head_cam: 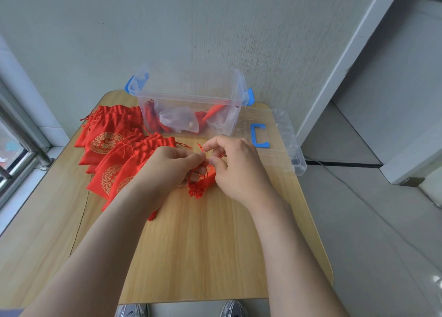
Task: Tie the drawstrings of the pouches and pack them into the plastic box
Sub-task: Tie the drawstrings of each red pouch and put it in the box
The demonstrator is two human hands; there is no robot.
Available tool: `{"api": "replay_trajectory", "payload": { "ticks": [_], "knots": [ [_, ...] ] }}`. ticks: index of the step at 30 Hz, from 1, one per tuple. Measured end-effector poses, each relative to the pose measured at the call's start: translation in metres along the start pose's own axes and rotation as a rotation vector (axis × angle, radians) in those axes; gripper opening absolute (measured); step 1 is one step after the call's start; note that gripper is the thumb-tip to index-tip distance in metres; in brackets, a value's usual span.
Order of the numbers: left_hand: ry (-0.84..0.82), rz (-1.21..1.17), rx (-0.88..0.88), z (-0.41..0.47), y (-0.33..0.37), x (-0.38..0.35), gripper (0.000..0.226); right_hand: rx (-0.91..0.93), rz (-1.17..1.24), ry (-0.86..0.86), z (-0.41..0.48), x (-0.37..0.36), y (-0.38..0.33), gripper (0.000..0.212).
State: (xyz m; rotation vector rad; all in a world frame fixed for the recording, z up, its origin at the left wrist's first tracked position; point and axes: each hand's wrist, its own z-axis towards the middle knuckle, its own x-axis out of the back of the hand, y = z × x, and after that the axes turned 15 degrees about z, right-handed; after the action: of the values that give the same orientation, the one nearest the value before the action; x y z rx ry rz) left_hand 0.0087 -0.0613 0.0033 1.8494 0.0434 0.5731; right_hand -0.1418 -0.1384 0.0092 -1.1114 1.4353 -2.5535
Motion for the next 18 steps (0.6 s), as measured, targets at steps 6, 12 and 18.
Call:
{"api": "replay_trajectory", "payload": {
  "ticks": [6, 12, 18],
  "knots": [
    [0.039, 0.221, -0.15, -0.0007, -0.0016, -0.0006, 0.031, -0.01, 0.02, -0.023, -0.0004, -0.0022, -0.0042, 0.027],
    [0.047, 0.182, -0.127, -0.0002, -0.0032, -0.0016, 0.023, -0.062, 0.043, -0.056, -0.0022, 0.0003, -0.0062, 0.034],
    [-0.006, 0.247, -0.118, -0.003, 0.0001, 0.0031, 0.025, -0.056, 0.055, -0.033, 0.0005, -0.0007, 0.0003, 0.016]
  ]
}}
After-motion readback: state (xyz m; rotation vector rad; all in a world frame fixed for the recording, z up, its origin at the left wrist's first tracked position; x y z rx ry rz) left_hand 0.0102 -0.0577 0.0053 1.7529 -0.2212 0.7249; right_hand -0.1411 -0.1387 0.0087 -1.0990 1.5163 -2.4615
